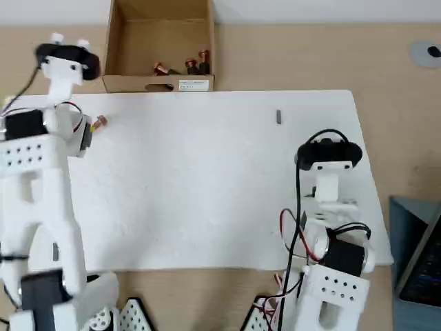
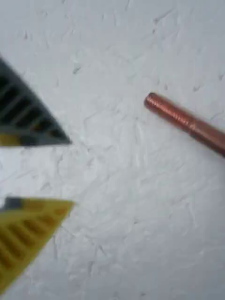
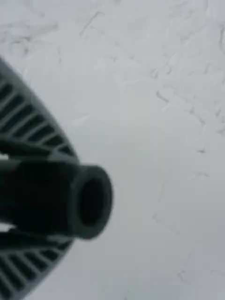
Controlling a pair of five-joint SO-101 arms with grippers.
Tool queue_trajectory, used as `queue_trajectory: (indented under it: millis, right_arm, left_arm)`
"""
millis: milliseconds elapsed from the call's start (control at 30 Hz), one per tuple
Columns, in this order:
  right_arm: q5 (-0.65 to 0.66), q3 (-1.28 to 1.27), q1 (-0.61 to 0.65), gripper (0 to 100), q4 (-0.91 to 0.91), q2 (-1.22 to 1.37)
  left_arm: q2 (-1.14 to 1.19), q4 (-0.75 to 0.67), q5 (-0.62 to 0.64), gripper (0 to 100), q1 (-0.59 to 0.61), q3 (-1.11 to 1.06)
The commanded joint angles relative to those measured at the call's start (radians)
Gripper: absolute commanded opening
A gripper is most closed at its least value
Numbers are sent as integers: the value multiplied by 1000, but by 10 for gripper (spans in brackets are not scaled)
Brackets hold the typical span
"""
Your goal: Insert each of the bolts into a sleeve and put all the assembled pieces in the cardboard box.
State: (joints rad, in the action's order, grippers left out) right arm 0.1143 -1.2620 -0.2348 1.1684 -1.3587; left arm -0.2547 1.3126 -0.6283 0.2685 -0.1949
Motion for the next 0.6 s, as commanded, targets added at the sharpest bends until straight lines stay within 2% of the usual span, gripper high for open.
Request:
queue_trajectory:
  millis: [0,333,567]
  right_arm:
    - [6,5,-19,10,-18,-12]
    - [2,5,-15,10,-20,-12]
    - [2,7,-12,10,-57,-12]
  left_arm:
    - [101,-11,-51,78,9,68]
    - [484,-9,-284,125,17,367]
    - [760,-9,-367,125,40,652]
